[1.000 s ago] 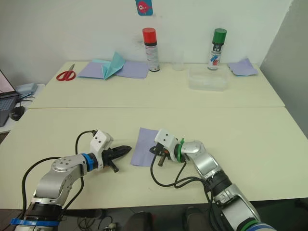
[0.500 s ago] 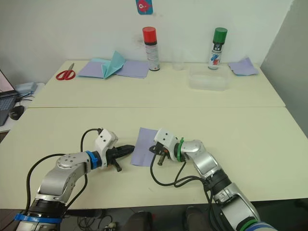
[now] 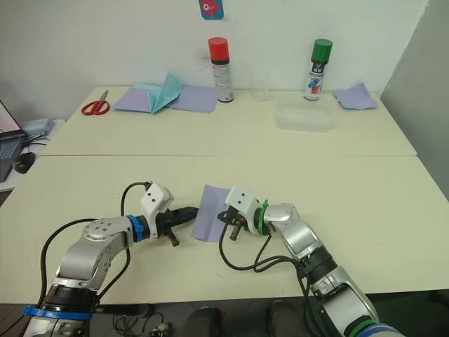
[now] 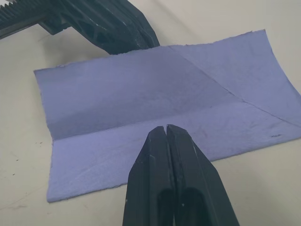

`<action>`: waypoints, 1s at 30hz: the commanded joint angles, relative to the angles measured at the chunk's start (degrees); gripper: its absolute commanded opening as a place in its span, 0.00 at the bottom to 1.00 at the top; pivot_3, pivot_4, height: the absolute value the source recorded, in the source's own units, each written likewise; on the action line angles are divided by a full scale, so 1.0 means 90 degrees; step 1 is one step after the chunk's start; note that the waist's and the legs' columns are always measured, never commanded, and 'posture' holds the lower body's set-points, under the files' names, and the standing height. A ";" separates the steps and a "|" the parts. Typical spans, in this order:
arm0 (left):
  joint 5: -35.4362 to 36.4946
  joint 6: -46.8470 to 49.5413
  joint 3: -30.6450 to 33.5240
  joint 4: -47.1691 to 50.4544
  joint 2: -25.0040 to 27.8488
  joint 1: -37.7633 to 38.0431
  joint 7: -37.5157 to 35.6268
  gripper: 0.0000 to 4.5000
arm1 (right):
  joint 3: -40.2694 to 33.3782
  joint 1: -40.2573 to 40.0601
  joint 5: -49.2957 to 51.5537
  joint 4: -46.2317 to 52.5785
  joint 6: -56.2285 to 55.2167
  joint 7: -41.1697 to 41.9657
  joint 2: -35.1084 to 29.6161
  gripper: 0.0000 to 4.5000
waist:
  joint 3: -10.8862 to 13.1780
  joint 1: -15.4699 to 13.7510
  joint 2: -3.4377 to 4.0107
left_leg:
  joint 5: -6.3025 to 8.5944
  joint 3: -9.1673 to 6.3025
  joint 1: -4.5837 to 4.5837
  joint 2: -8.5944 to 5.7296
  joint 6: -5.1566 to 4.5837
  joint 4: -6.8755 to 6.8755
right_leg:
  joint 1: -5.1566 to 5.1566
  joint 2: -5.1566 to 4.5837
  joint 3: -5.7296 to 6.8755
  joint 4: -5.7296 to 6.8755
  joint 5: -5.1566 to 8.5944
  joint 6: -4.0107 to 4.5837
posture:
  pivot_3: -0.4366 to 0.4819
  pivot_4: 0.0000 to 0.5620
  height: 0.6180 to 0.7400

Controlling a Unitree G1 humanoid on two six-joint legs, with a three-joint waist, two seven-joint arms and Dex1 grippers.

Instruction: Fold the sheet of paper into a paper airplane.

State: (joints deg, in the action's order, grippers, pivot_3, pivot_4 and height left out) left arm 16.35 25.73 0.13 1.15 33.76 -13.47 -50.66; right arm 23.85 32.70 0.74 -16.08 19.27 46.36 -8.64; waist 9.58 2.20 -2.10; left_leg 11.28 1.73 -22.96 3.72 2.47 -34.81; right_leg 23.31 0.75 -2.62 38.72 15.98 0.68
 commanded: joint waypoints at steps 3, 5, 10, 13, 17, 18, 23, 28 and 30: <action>-0.0036 -0.0170 -0.0115 -0.0065 -0.0042 -0.0265 -0.0030 0.00 | 0.0039 -0.0007 -0.0178 -0.0253 0.0119 -0.0101 -0.0051 0.01 | 0.0001 0.0000 -0.0002 | 0.0000 0.0000 0.0000 -0.0002 0.0000 0.0000 | 0.0000 0.0001 0.0002 0.0000 -0.0001 -0.0002 | 0.48 0.27 1.00; -0.0064 -0.0206 -0.0117 -0.0123 0.0010 -0.0335 -0.0058 0.00 | 0.0040 -0.0005 -0.0180 -0.0260 0.0118 -0.0102 -0.0051 0.01 | 0.0003 0.0000 -0.0004 | 0.0000 -0.0001 0.0000 -0.0002 0.0000 0.0000 | 0.0000 0.0001 0.0002 0.0000 -0.0002 -0.0004 | 0.48 0.27 1.00; -0.0166 -0.0323 -0.0149 -0.0289 0.0053 -0.0478 -0.0081 0.00 | 0.0044 0.0002 -0.0181 -0.0253 0.0130 -0.0097 -0.0050 0.01 | 0.0004 0.0000 -0.0004 | 0.0000 0.0001 0.0000 -0.0003 0.0000 0.0000 | 0.0000 0.0003 0.0002 0.0000 -0.0004 -0.0007 | 0.48 0.27 1.00; -0.0187 -0.0327 -0.0219 -0.0340 0.0058 -0.0524 -0.0139 0.00 | 0.0048 0.0003 -0.0182 -0.0251 0.0129 -0.0097 -0.0048 0.01 | 0.0004 0.0001 -0.0005 | 0.0000 0.0001 -0.0001 -0.0003 0.0000 0.0000 | 0.0000 0.0004 0.0003 0.0000 -0.0005 -0.0008 | 0.48 0.27 1.00; -0.0214 -0.0282 -0.0387 -0.0225 0.0098 -0.0408 -0.0262 0.00 | 0.0034 0.0025 -0.0179 -0.0281 0.0121 -0.0100 -0.0047 0.01 | 0.0005 0.0001 -0.0005 | 0.0000 0.0001 -0.0001 -0.0003 0.0000 0.0000 | 0.0000 0.0004 0.0003 0.0001 -0.0005 -0.0008 | 0.48 0.27 1.00; -0.0221 -0.0278 -0.0428 -0.0178 0.0111 -0.0362 -0.0285 0.00 | 0.0032 0.0027 -0.0179 -0.0284 0.0119 -0.0100 -0.0050 0.01 | 0.0005 0.0001 -0.0005 | 0.0000 0.0001 -0.0001 -0.0003 0.0000 0.0000 | 0.0000 0.0004 0.0003 0.0000 -0.0005 -0.0009 | 0.48 0.27 1.00; -0.0365 -0.0333 -0.0574 -0.0073 0.0184 -0.0170 -0.0285 0.00 | 0.0021 0.0022 -0.0170 -0.0274 0.0120 -0.0100 -0.0056 0.01 | 0.0005 0.0002 -0.0005 | 0.0000 0.0000 -0.0001 -0.0001 0.0000 0.0000 | 0.0000 0.0004 0.0002 0.0001 -0.0005 -0.0008 | 0.48 0.27 1.00; -0.0440 -0.0387 -0.0592 -0.0217 0.0018 -0.0159 -0.0096 0.00 | -0.0099 0.0013 -0.0021 -0.0125 0.0078 -0.0079 -0.0005 0.01 | 0.0006 0.0001 -0.0004 | 0.0000 0.0000 -0.0001 -0.0001 0.0000 0.0000 | 0.0000 0.0004 0.0001 0.0001 -0.0004 -0.0007 | 0.48 0.27 1.00; -0.0447 -0.0395 -0.0611 -0.0279 -0.0054 -0.0160 -0.0053 0.00 | -0.0161 0.0000 0.0066 0.0061 0.0092 -0.0040 -0.0031 0.01 | 0.0006 0.0000 -0.0004 | 0.0000 0.0001 -0.0001 -0.0001 0.0000 0.0000 | 0.0000 0.0003 0.0001 0.0001 -0.0004 -0.0008 | 0.48 0.27 1.00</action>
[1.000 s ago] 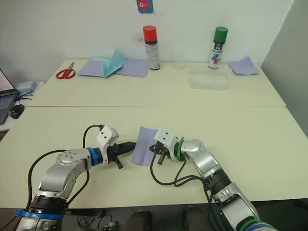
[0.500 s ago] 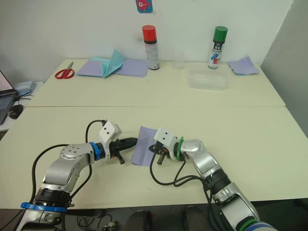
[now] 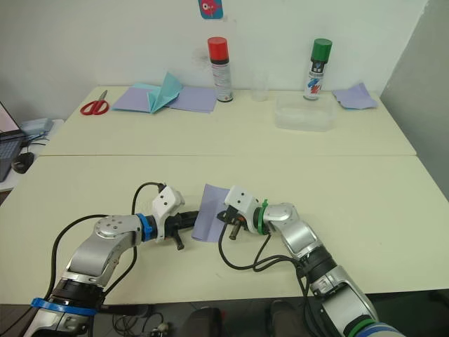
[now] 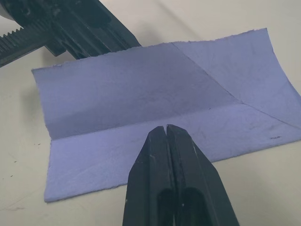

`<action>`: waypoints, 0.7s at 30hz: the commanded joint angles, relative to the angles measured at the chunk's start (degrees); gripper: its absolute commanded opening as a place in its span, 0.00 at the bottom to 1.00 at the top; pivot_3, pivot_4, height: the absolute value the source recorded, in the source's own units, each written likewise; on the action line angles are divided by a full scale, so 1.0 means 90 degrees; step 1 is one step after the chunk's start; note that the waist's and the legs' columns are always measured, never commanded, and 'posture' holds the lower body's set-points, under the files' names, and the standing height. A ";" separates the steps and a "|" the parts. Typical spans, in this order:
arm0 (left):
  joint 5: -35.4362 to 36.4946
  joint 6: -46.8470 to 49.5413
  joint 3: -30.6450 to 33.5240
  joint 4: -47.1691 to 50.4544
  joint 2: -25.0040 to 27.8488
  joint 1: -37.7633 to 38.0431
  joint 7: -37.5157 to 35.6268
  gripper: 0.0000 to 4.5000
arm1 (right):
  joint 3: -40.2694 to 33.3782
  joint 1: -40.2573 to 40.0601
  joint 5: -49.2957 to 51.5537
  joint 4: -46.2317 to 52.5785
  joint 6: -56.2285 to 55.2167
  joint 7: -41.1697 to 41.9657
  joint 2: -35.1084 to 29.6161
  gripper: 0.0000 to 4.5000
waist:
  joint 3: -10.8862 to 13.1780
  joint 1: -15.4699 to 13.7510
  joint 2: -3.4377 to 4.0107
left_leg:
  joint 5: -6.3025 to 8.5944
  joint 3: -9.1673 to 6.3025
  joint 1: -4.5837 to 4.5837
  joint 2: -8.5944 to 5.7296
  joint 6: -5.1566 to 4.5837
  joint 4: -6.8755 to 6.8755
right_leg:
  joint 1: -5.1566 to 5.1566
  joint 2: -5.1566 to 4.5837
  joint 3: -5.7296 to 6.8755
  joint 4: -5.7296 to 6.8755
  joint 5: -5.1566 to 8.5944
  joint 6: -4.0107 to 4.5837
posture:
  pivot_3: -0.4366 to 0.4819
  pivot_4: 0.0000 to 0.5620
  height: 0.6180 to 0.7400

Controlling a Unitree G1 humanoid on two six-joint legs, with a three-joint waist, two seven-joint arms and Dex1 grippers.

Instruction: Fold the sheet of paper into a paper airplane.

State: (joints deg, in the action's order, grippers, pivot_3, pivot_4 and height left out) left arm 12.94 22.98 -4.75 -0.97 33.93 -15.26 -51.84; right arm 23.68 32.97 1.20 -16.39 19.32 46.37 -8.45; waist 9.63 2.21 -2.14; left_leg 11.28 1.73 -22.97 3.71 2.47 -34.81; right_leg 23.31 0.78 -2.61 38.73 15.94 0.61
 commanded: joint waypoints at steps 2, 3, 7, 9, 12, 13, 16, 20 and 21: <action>-0.0159 -0.0150 -0.0121 -0.0130 -0.0096 0.0045 0.0107 0.00 | -0.0239 -0.0059 0.0159 0.0392 0.0183 0.0012 -0.0094 0.01 | 0.0002 -0.0003 0.0000 | 0.0000 0.0000 -0.0002 0.0000 0.0000 0.0000 | 0.0000 0.0000 0.0000 0.0000 0.0000 0.0000 | 0.48 0.27 1.00; -0.0167 -0.0156 -0.0128 -0.0153 -0.0105 0.0046 0.0113 0.00 | -0.0287 -0.0079 0.0241 0.0570 0.0257 0.0045 -0.0118 0.04 | 0.0005 -0.0013 0.0001 | 0.0000 0.0000 -0.0005 -0.0001 0.0000 0.0000 | 0.0001 0.0000 0.0001 0.0000 0.0000 0.0000 | 0.48 0.27 1.00; -0.0144 -0.0106 -0.0154 -0.0171 -0.0122 0.0026 0.0130 0.00 | -0.0449 -0.0240 0.0593 0.1514 0.0743 0.0149 -0.0282 0.28 | 0.0012 -0.0039 -0.0002 | 0.0001 -0.0002 -0.0020 -0.0001 0.0002 0.0000 | 0.0010 -0.0002 0.0002 -0.0001 0.0000 0.0000 | 0.48 0.27 1.00; -0.0144 -0.0076 -0.0179 -0.0187 -0.0113 0.0022 0.0111 0.00 | -0.0463 -0.0342 0.0730 0.1914 0.1003 0.0175 -0.0345 0.43 | 0.0012 -0.0039 -0.0002 | 0.0002 -0.0002 -0.0032 -0.0002 0.0003 0.0000 | 0.0020 -0.0002 0.0003 -0.0002 0.0000 0.0000 | 0.48 0.27 1.00; -0.0105 0.0007 -0.0173 -0.0178 -0.0101 0.0036 0.0091 0.00 | -0.0440 -0.0424 0.0792 0.2203 0.1279 0.0045 -0.0327 0.68 | 0.0012 -0.0037 -0.0002 | 0.0003 -0.0002 -0.0040 -0.0004 0.0004 0.0000 | 0.0027 -0.0003 0.0005 -0.0002 0.0000 0.0000 | 0.48 0.27 1.00; -0.0074 0.0074 -0.0170 -0.0171 -0.0110 0.0039 0.0087 0.00 | -0.0479 -0.0441 0.0847 0.2258 0.1478 -0.0112 -0.0208 0.75 | 0.0012 -0.0037 -0.0002 | 0.0003 -0.0003 -0.0040 -0.0005 0.0004 0.0000 | 0.0028 -0.0002 0.0007 -0.0002 0.0000 0.0000 | 0.48 0.27 1.00; -0.0014 0.0211 -0.0156 -0.0148 -0.0112 0.0033 0.0077 0.00 | -0.0604 -0.0396 0.0972 0.2351 0.1986 -0.0557 0.0146 0.99 | 0.0012 -0.0035 -0.0002 | 0.0003 -0.0005 -0.0040 -0.0005 0.0004 -0.0001 | 0.0028 0.0001 0.0010 -0.0002 0.0000 0.0000 | 0.48 0.27 1.00; 0.0099 0.0294 -0.0098 -0.0123 -0.0131 -0.0022 0.0062 0.00 | -0.0715 -0.0238 0.1071 0.2445 0.2572 -0.1044 0.0600 0.99 | 0.0012 -0.0034 -0.0002 | 0.0002 -0.0007 -0.0040 -0.0002 0.0004 -0.0001 | 0.0029 0.0001 0.0011 0.0001 0.0000 0.0000 | 0.48 0.27 1.00; 0.0096 0.0293 -0.0107 -0.0124 -0.0116 -0.0030 0.0052 0.00 | -0.0737 -0.0196 0.1069 0.2413 0.2663 -0.1174 0.0706 0.99 | 0.0012 -0.0033 -0.0002 | 0.0002 -0.0007 -0.0041 -0.0002 0.0004 -0.0001 | 0.0029 0.0001 0.0010 0.0000 0.0000 0.0000 | 0.48 0.27 1.00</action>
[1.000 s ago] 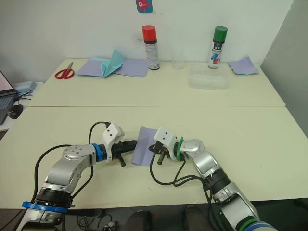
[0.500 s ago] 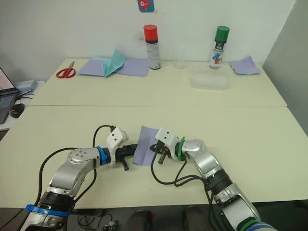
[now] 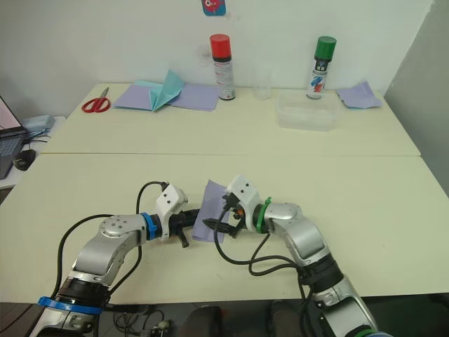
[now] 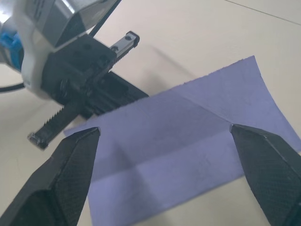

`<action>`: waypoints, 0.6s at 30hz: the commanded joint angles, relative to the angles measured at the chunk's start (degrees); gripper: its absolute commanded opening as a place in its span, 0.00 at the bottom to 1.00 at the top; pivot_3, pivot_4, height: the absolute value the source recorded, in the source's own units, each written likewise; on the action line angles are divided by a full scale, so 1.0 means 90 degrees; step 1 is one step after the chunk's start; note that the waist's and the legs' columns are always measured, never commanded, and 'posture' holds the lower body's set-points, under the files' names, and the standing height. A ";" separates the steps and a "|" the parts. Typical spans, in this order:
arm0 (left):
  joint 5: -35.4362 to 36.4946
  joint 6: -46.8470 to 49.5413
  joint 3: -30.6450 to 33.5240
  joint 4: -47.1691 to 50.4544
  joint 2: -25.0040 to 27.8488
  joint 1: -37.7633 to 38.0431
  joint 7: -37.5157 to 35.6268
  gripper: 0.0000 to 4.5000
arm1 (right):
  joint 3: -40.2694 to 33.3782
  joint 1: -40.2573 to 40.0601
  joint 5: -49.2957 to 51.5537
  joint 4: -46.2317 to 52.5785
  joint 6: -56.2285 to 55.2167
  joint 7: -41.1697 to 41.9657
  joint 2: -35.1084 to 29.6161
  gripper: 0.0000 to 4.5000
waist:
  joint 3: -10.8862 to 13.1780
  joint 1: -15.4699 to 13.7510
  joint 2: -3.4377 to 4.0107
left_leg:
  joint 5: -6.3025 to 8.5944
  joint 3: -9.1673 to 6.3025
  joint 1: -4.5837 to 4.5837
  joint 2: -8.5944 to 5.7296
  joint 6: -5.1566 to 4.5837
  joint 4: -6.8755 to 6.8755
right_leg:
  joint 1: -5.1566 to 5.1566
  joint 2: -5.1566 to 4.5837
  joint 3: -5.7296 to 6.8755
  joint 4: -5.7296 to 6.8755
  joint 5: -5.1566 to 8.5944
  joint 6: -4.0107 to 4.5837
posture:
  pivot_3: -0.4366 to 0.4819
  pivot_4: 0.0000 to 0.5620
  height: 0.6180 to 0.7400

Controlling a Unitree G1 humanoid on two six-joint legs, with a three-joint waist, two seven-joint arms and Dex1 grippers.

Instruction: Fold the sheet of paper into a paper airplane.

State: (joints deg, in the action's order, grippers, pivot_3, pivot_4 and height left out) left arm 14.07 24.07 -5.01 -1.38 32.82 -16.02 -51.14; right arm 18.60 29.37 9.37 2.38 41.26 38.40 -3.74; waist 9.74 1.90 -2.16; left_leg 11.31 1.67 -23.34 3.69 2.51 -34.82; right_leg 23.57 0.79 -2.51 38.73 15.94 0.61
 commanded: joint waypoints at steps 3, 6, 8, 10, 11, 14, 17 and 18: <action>-0.0037 0.0175 -0.0095 -0.0098 0.0032 0.0041 -0.0048 0.00 | -0.0271 0.0346 0.0154 0.0153 0.0392 -0.0684 0.0460 0.99 | 0.0000 0.0002 0.0000 | 0.0000 0.0001 -0.0004 -0.0001 0.0000 0.0000 | 0.0002 -0.0001 -0.0001 -0.0001 0.0000 0.0000 | 0.48 0.27 1.00; -0.0062 0.0154 -0.0111 -0.0115 0.0040 0.0051 -0.0063 0.00 | -0.0321 0.0498 0.0114 -0.0048 0.0478 -0.1015 0.0672 0.99 | 0.0000 0.0001 0.0000 | 0.0000 0.0001 -0.0011 -0.0001 0.0000 0.0000 | 0.0008 -0.0001 -0.0001 -0.0001 0.0000 -0.0001 | 0.48 0.27 1.00; -0.0077 0.0141 -0.0118 -0.0131 0.0046 0.0054 -0.0075 0.00 | -0.0260 0.0587 0.0029 -0.0183 0.0453 -0.1185 0.0726 0.99 | 0.0000 0.0003 -0.0001 | 0.0000 0.0002 -0.0012 -0.0002 0.0000 0.0000 | 0.0009 -0.0002 -0.0002 -0.0001 0.0000 -0.0001 | 0.48 0.27 1.00; -0.0086 0.0136 -0.0121 -0.0143 0.0046 0.0043 -0.0080 0.00 | -0.0140 0.0622 -0.0029 -0.0233 0.0412 -0.1223 0.0694 0.99 | 0.0000 0.0001 0.0000 | 0.0000 0.0001 -0.0014 -0.0001 0.0000 0.0000 | 0.0010 -0.0002 0.0000 -0.0001 0.0000 0.0000 | 0.48 0.27 1.00; -0.0088 0.0135 -0.0122 -0.0145 0.0046 0.0039 -0.0081 0.00 | -0.0086 0.0623 -0.0039 -0.0221 0.0406 -0.1210 0.0673 0.99 | 0.0000 0.0001 -0.0001 | 0.0000 0.0000 -0.0015 -0.0001 0.0000 0.0000 | 0.0011 -0.0002 0.0000 -0.0001 0.0000 0.0000 | 0.48 0.27 1.00; -0.0095 0.0128 -0.0128 -0.0147 0.0050 0.0041 -0.0082 0.00 | 0.0004 0.0573 0.0024 -0.0046 0.0504 -0.1119 0.0600 0.99 | 0.0000 0.0002 -0.0001 | 0.0000 0.0003 -0.0018 -0.0002 0.0000 -0.0001 | 0.0015 -0.0002 -0.0002 -0.0001 0.0000 -0.0001 | 0.48 0.27 1.00; -0.0104 0.0116 -0.0141 -0.0139 0.0053 0.0059 -0.0086 0.00 | 0.0121 0.0520 0.0085 0.0144 0.0590 -0.0978 0.0451 0.99 | -0.0001 0.0002 -0.0001 | 0.0000 0.0001 -0.0021 -0.0002 0.0000 -0.0001 | 0.0016 -0.0001 0.0000 -0.0001 0.0000 -0.0001 | 0.48 0.27 1.00; -0.0107 0.0113 -0.0145 -0.0139 0.0053 0.0065 -0.0087 0.00 | 0.0146 0.0510 0.0111 0.0186 0.0631 -0.0944 0.0415 0.99 | 0.0000 0.0002 -0.0001 | 0.0000 0.0001 -0.0021 -0.0002 0.0000 -0.0001 | 0.0016 -0.0001 0.0000 0.0000 -0.0001 -0.0001 | 0.48 0.27 1.00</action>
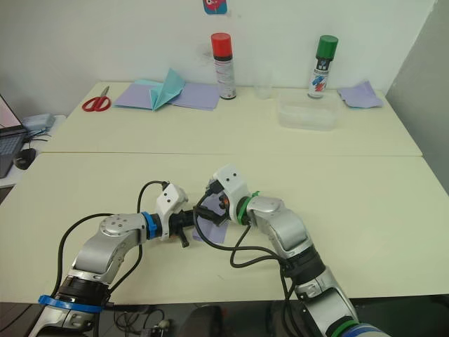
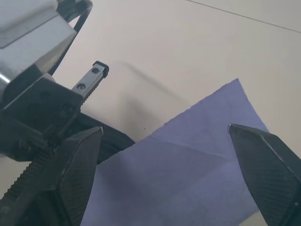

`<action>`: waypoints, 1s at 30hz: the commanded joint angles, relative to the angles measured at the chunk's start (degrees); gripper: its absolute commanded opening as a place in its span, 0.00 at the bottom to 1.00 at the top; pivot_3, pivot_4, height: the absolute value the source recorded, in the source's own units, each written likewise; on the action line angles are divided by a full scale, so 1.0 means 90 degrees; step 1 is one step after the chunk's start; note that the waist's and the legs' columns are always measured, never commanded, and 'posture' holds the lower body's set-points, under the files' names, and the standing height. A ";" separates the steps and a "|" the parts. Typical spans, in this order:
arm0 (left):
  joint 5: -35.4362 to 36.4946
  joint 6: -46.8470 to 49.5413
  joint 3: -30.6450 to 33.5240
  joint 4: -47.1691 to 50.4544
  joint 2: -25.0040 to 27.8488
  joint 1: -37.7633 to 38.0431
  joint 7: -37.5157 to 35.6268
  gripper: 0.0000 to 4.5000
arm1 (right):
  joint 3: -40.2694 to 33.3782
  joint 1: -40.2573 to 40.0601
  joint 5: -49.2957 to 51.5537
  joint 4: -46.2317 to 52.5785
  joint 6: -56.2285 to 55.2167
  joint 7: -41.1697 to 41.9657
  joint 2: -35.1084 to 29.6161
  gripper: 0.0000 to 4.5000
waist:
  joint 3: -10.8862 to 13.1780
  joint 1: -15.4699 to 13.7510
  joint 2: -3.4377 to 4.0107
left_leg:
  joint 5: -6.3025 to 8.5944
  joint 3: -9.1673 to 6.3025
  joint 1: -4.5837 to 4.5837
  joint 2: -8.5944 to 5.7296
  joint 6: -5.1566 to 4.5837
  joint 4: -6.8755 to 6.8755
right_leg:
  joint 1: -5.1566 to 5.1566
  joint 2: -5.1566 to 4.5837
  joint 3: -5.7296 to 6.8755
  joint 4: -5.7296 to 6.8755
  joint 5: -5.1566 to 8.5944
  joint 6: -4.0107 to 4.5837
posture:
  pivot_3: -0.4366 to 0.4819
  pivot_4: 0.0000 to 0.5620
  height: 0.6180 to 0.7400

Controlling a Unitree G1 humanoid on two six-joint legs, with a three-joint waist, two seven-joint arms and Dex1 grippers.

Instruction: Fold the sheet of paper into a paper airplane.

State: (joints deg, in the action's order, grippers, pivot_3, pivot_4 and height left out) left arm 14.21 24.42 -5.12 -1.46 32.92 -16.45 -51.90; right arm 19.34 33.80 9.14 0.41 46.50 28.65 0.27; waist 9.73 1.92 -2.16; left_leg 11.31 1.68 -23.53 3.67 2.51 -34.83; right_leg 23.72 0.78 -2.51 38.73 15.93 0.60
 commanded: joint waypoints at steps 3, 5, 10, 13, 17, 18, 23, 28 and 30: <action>-0.0139 0.0051 -0.0155 -0.0126 0.0045 0.0138 -0.0012 0.00 | 0.0168 -0.0028 0.0171 0.0531 0.0198 0.0224 -0.0129 0.99 | 0.0000 0.0000 0.0000 | 0.0000 0.0000 -0.0001 0.0000 0.0000 0.0000 | 0.0001 0.0000 0.0001 0.0001 0.0000 0.0000 | 0.48 0.27 1.00; -0.0147 0.0040 -0.0167 -0.0130 0.0047 0.0141 -0.0019 0.00 | 0.0241 -0.0043 0.0172 0.0566 0.0283 0.0240 -0.0182 0.99 | -0.0001 0.0000 -0.0001 | 0.0000 -0.0001 -0.0001 0.0000 0.0000 -0.0001 | 0.0001 0.0001 0.0000 0.0001 0.0000 0.0000 | 0.48 0.27 1.00; -0.0158 0.0023 -0.0180 -0.0139 0.0051 0.0141 -0.0024 0.00 | 0.0319 -0.0033 0.0177 0.0610 0.0363 0.0140 -0.0131 0.99 | -0.0001 -0.0001 -0.0001 | 0.0000 -0.0001 -0.0001 -0.0001 0.0000 -0.0002 | 0.0001 0.0002 0.0001 0.0003 0.0000 0.0000 | 0.48 0.27 1.00; -0.0168 0.0011 -0.0191 -0.0142 0.0051 0.0151 -0.0020 0.00 | 0.0381 0.0008 0.0172 0.0662 0.0403 0.0087 -0.0077 0.99 | -0.0001 -0.0001 -0.0001 | 0.0000 0.0000 -0.0001 -0.0001 0.0000 -0.0003 | 0.0001 0.0003 0.0001 0.0003 0.0000 -0.0001 | 0.48 0.27 1.00; -0.0171 0.0017 -0.0205 -0.0120 0.0044 0.0181 -0.0004 0.00 | 0.0554 -0.0003 0.0096 0.0861 0.0436 0.0078 -0.0156 0.99 | -0.0001 -0.0001 -0.0001 | 0.0000 -0.0001 -0.0002 -0.0001 0.0000 -0.0003 | 0.0001 0.0003 0.0000 0.0003 0.0000 -0.0001 | 0.48 0.27 1.00; -0.0174 0.0018 -0.0213 -0.0119 0.0038 0.0191 0.0001 0.00 | 0.0599 0.0007 0.0071 0.0925 0.0437 0.0065 -0.0182 0.99 | -0.0001 -0.0001 -0.0001 | 0.0000 0.0000 -0.0002 -0.0001 0.0000 -0.0003 | 0.0001 0.0004 0.0001 0.0003 0.0000 -0.0001 | 0.48 0.27 1.00; -0.0164 0.0033 -0.0239 -0.0091 0.0025 0.0222 -0.0002 0.00 | 0.0839 0.0063 -0.0179 0.1013 0.0372 -0.0047 -0.0348 0.99 | -0.0002 -0.0001 -0.0003 | 0.0000 0.0000 -0.0002 -0.0001 0.0000 -0.0003 | 0.0001 0.0004 0.0001 0.0003 0.0000 -0.0001 | 0.48 0.27 1.00; 0.0023 0.0163 -0.0126 0.0187 0.0076 0.0140 -0.0088 0.00 | 0.0562 0.0067 -0.0167 0.1042 0.0381 -0.0139 -0.0422 0.99 | -0.0002 -0.0001 -0.0003 | 0.0000 -0.0001 -0.0003 -0.0002 0.0000 -0.0004 | 0.0002 0.0004 0.0002 0.0004 0.0000 -0.0001 | 0.48 0.27 1.00; 0.0175 0.0356 -0.0023 0.0409 0.0146 0.0058 -0.0147 0.00 | 0.0410 0.0068 -0.0107 0.1207 0.0513 -0.0151 -0.0508 0.99 | -0.0002 -0.0001 -0.0003 | 0.0000 -0.0001 -0.0009 -0.0002 0.0000 -0.0004 | 0.0006 0.0006 0.0002 0.0004 0.0000 -0.0001 | 0.48 0.27 1.00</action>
State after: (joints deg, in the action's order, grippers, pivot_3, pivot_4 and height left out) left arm 15.08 25.95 -5.52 0.60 33.41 -16.07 -52.35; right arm 25.21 33.22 7.82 8.00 50.92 27.46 -4.09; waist 9.72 1.91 -2.19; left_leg 11.30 1.65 -23.73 3.65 2.51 -34.90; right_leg 23.86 0.84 -2.49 38.79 15.93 0.59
